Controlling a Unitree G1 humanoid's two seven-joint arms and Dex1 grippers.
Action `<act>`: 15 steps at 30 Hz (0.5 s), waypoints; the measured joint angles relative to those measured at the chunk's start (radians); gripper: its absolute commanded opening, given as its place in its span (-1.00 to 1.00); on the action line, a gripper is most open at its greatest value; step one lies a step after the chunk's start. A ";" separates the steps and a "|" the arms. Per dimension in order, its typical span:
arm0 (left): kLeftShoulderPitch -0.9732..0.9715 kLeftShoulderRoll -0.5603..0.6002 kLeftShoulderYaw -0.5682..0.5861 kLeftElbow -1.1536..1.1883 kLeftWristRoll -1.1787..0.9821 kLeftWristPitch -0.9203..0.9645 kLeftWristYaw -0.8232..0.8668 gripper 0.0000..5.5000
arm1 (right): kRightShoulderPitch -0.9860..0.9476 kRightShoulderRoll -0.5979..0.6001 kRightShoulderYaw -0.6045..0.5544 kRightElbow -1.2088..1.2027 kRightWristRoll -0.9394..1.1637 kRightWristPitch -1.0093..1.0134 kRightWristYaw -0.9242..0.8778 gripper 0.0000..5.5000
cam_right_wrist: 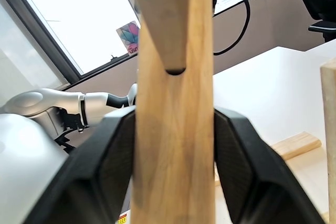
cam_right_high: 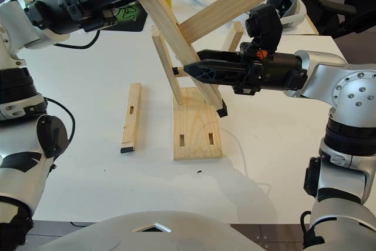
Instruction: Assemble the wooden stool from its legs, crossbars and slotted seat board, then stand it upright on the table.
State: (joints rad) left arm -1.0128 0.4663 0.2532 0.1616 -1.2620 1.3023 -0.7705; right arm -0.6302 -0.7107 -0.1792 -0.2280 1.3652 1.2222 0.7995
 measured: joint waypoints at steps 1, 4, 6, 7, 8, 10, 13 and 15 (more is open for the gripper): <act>0.000 0.000 -0.001 -0.001 0.001 -0.001 -0.001 -0.22 | 0.001 0.000 0.000 -0.002 -0.005 -0.002 0.004 -0.25; 0.000 0.000 -0.002 -0.002 0.007 -0.005 -0.004 -0.22 | 0.003 -0.001 0.001 -0.009 -0.026 -0.015 0.015 -0.25; 0.000 0.000 -0.003 -0.002 0.009 -0.005 -0.005 -0.22 | 0.006 -0.001 0.003 -0.015 -0.042 -0.024 0.024 -0.09; 0.000 0.000 -0.003 -0.002 0.010 -0.004 -0.004 -0.22 | 0.008 -0.001 0.004 -0.017 -0.046 -0.030 0.032 -0.05; 0.000 0.000 -0.003 -0.002 0.010 -0.003 -0.004 -0.23 | 0.009 -0.003 0.006 -0.020 -0.056 -0.036 0.043 0.01; 0.000 0.000 0.001 -0.002 0.009 -0.002 -0.004 -0.23 | 0.009 -0.005 0.010 -0.022 -0.066 -0.038 0.052 0.12; 0.001 0.002 0.002 -0.002 0.009 -0.002 -0.004 -0.23 | 0.011 -0.011 0.019 -0.022 -0.093 -0.047 0.067 0.22; 0.001 0.003 0.002 -0.002 0.009 -0.001 -0.004 -0.23 | 0.025 -0.024 0.029 -0.023 -0.107 -0.054 0.087 0.23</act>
State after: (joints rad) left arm -1.0117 0.4694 0.2556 0.1597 -1.2526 1.3012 -0.7743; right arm -0.6052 -0.7346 -0.1505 -0.2506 1.2583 1.1686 0.8867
